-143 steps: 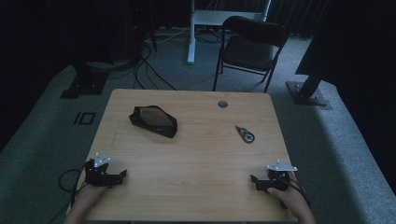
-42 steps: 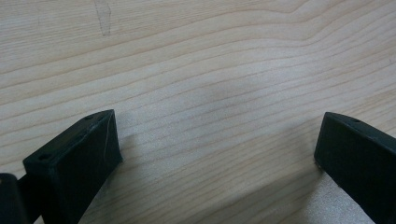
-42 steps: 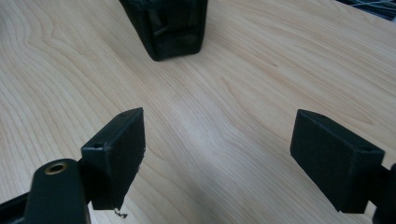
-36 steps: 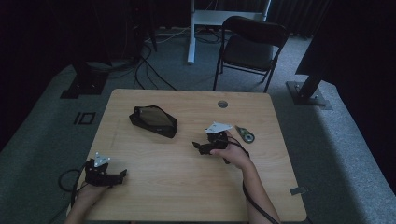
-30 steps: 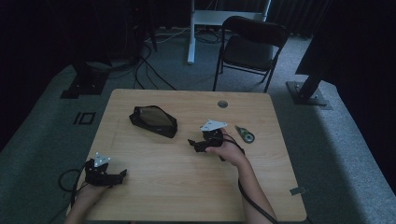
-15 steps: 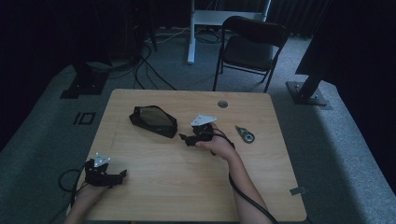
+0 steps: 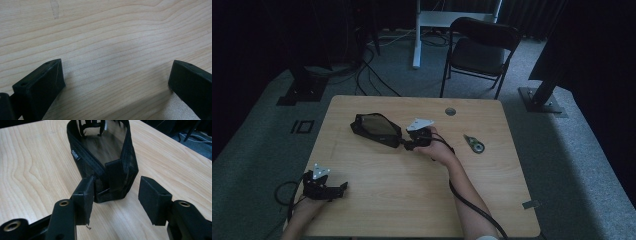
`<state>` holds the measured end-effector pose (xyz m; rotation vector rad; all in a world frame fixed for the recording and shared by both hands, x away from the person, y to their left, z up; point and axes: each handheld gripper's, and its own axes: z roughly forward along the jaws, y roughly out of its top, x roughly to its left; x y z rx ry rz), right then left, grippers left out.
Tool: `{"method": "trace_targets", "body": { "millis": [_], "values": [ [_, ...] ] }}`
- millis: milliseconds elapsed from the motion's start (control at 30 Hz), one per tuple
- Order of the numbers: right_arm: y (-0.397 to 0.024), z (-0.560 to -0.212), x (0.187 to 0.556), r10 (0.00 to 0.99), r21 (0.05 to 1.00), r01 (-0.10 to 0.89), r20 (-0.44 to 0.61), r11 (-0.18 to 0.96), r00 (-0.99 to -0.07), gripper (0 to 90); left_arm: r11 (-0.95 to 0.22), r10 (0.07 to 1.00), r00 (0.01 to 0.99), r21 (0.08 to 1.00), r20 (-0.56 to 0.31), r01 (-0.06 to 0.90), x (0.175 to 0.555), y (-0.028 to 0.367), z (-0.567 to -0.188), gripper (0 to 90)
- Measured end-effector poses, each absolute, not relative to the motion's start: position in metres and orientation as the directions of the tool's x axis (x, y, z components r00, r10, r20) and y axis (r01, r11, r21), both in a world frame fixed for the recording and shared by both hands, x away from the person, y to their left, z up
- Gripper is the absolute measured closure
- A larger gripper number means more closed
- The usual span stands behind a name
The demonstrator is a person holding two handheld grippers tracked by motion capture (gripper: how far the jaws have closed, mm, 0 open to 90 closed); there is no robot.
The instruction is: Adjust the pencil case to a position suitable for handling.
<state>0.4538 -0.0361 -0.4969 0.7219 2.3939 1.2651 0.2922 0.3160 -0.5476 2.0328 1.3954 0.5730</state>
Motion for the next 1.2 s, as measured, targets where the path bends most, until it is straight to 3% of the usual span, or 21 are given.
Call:
{"method": "trace_targets", "body": {
  "millis": [267, 567, 1200],
  "values": [
    [-0.025, -0.498, 0.464, 0.571, 0.839, 0.279, -0.045, 0.467, -0.82, 54.0, -0.268, 0.935, 0.355, 0.687, 0.015, 0.676, 0.292, 0.316, -0.548, 0.5],
    [-0.02, -0.501, 0.466, 0.577, 0.841, 0.281, -0.044, 0.462, -0.816, 72.1, -0.268, 0.935, 0.354, 0.686, 0.016, 0.677, 0.291, 0.316, -0.548, 0.5],
    [-0.048, -0.507, 0.449, 0.594, 0.859, 0.286, -0.026, 0.424, -0.804, 73.2, -0.268, 0.935, 0.354, 0.686, 0.016, 0.677, 0.291, 0.316, -0.548, 0.4]
  ]
}}
